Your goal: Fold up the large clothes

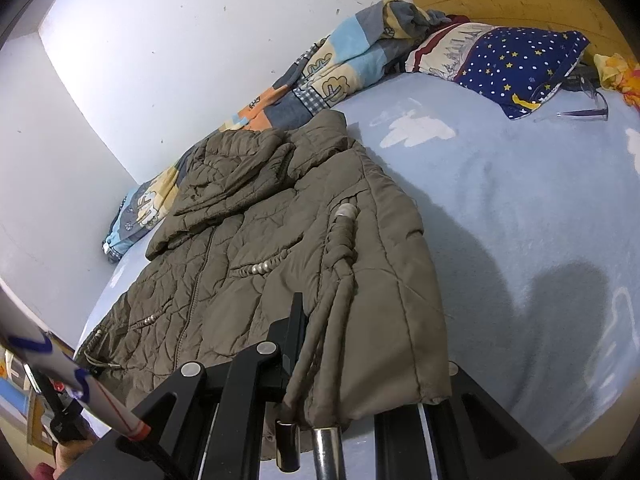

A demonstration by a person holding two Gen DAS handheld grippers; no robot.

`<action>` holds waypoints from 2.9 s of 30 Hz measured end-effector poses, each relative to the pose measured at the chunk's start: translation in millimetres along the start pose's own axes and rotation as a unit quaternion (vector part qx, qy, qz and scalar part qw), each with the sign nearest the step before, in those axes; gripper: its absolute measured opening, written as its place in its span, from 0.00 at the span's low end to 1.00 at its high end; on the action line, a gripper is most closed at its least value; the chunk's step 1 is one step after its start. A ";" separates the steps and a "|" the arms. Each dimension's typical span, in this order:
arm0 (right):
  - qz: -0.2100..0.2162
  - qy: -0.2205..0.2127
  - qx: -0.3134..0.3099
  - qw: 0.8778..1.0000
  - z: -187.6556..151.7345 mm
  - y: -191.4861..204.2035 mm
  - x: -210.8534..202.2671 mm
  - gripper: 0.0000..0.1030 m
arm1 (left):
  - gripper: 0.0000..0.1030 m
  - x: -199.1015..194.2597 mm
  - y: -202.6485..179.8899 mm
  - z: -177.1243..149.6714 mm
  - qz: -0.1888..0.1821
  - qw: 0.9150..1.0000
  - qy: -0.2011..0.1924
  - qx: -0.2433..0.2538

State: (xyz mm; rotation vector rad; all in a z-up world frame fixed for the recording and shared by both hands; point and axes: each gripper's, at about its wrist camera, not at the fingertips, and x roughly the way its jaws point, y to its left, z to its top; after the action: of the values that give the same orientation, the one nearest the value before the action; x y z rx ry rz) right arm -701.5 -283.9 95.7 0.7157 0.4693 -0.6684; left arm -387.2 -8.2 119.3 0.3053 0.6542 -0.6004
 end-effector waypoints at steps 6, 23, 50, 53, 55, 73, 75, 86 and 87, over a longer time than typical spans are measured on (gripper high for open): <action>0.003 0.003 0.007 1.000 0.1 -2.9 1.0 0.12 | 0.17 0.0 -1.3 0.0 0.002 1.000 0.000 0.002; 0.033 -0.021 -0.016 0.999 15.1 14.9 -16.2 0.11 | 0.17 -18.2 2.5 15.7 -0.008 1.000 -0.017 -0.003; 0.062 -0.032 -0.024 0.997 55.8 32.1 -25.0 0.12 | 0.17 -27.8 8.5 63.1 -0.017 0.999 -0.036 -0.017; 0.064 -0.034 -0.024 0.997 61.4 35.4 -25.7 0.12 | 0.17 -28.5 9.3 68.3 -0.018 0.999 -0.037 -0.019; 0.067 -0.035 -0.022 0.997 65.9 37.0 -25.4 0.12 | 0.17 -28.9 9.8 71.6 -0.018 0.999 -0.039 -0.020; 0.087 -0.058 -0.019 0.994 114.8 57.9 -23.0 0.12 | 0.18 -23.0 14.0 123.3 -0.023 0.998 -0.057 -0.027; 0.087 -0.059 -0.020 0.994 122.3 61.7 -20.2 0.12 | 0.18 -20.3 13.2 133.3 -0.025 0.998 -0.060 -0.028; 0.086 -0.066 -0.033 0.994 184.1 81.7 7.5 0.12 | 0.18 16.8 17.9 208.4 -0.053 0.996 -0.055 -0.051; 0.087 -0.065 -0.033 0.994 189.4 83.1 10.9 0.12 | 0.18 22.7 19.1 216.0 -0.057 0.996 -0.051 -0.054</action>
State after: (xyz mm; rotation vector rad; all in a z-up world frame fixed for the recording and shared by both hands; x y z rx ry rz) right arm -604.6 -378.5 252.4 0.6373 0.3040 -0.5305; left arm -258.1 -98.8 269.9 0.1360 0.6068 -0.6826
